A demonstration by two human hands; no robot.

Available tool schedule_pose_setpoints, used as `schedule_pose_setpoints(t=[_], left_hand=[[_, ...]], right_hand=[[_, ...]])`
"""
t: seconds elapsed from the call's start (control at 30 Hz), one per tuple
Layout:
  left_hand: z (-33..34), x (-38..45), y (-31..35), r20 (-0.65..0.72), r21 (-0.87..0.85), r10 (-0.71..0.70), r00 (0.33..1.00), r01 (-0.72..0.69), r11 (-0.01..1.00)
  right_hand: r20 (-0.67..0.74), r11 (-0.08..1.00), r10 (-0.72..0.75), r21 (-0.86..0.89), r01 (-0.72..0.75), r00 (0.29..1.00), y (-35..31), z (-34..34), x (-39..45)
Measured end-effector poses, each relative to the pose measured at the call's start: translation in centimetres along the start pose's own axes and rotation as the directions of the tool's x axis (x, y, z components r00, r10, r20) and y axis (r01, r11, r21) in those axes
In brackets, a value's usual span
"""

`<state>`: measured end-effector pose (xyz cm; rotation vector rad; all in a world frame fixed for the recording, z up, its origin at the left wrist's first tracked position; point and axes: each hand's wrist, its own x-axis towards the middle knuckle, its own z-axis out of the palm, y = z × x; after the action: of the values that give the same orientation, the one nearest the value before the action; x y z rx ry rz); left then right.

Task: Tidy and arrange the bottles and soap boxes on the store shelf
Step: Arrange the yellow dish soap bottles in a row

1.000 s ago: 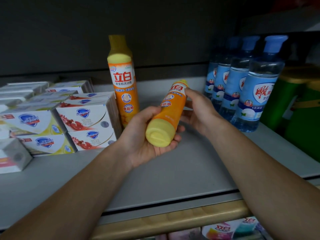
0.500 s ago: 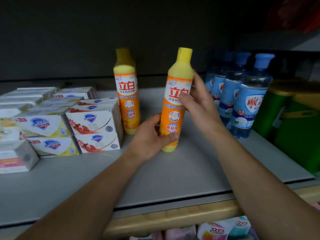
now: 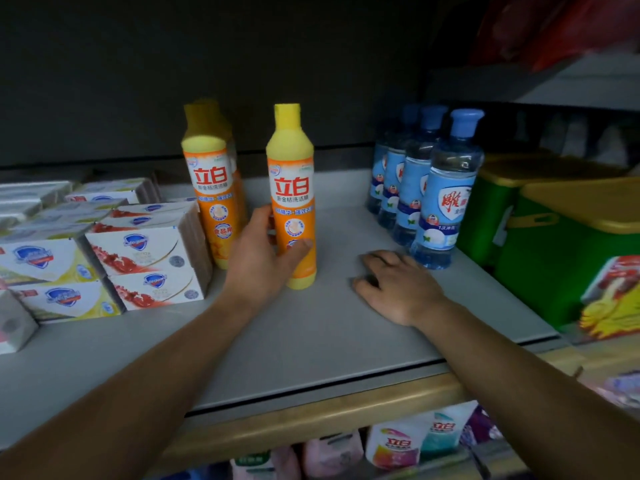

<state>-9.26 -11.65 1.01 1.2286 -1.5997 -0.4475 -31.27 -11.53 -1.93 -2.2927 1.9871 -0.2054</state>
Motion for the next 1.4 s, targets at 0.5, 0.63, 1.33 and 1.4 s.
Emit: schedule_pose_setpoints(t=[0.5, 0.63, 1.33, 1.4], left_hand=[[11.9, 12.3, -1.2, -0.026, 0.039, -0.092, 0.995, 0.093, 0.995], [14.0, 14.5, -2.0, -0.070, 0.057, -0.084, 0.994, 0.088, 0.994], [17.1, 17.2, -1.7, -0.046, 0.155, -0.143, 0.989, 0.149, 0.977], [16.6, 16.7, -1.8, 0.020, 0.258, -0.188, 0.982, 0.176, 0.950]], right_hand=[[-0.072, 0.999, -0.024, 0.021, 0.026, 0.997, -0.1, 0.2, -0.1], [-0.084, 0.999, -0.033, 0.035, 0.036, 0.996, 0.0, 0.2, -0.2], [-0.110, 0.999, -0.024, 0.045, 0.029, 0.994, -0.1, 0.5, -0.1], [-0.107, 0.998, -0.018, 0.050, 0.023, 0.994, -0.2, 0.4, -0.1]])
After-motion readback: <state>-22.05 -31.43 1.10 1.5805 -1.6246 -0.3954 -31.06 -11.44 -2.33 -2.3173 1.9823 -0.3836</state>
